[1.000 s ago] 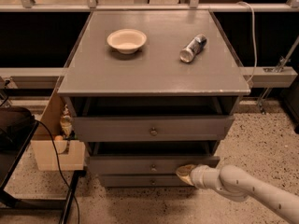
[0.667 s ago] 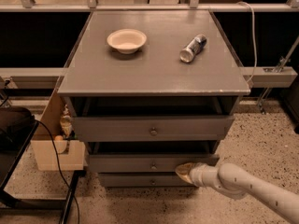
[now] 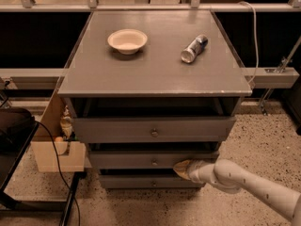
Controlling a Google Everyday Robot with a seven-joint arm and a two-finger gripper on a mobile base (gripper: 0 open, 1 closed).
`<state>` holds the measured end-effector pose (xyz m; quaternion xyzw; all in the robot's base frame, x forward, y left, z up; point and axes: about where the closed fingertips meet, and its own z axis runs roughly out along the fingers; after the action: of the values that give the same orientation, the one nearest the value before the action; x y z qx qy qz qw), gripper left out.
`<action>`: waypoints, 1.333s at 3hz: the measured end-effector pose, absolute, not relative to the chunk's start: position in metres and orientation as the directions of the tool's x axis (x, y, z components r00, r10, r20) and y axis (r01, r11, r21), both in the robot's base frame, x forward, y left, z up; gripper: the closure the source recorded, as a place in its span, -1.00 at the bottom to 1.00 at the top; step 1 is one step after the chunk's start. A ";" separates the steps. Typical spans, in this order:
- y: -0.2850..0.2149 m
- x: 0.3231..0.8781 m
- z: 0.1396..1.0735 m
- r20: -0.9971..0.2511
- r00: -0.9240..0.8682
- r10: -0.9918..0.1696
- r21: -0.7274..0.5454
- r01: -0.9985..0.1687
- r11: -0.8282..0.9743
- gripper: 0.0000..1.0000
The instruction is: Close middle drawer
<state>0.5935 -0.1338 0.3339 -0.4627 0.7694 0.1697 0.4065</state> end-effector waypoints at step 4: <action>-0.128 0.531 0.352 -0.769 -0.327 -0.550 0.067 -0.896 0.439 1.00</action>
Offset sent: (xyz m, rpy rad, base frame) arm -0.0155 0.0065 0.0131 0.0327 0.0441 0.0512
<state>0.5310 -0.1277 0.3516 -0.4664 0.7749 0.2509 0.3452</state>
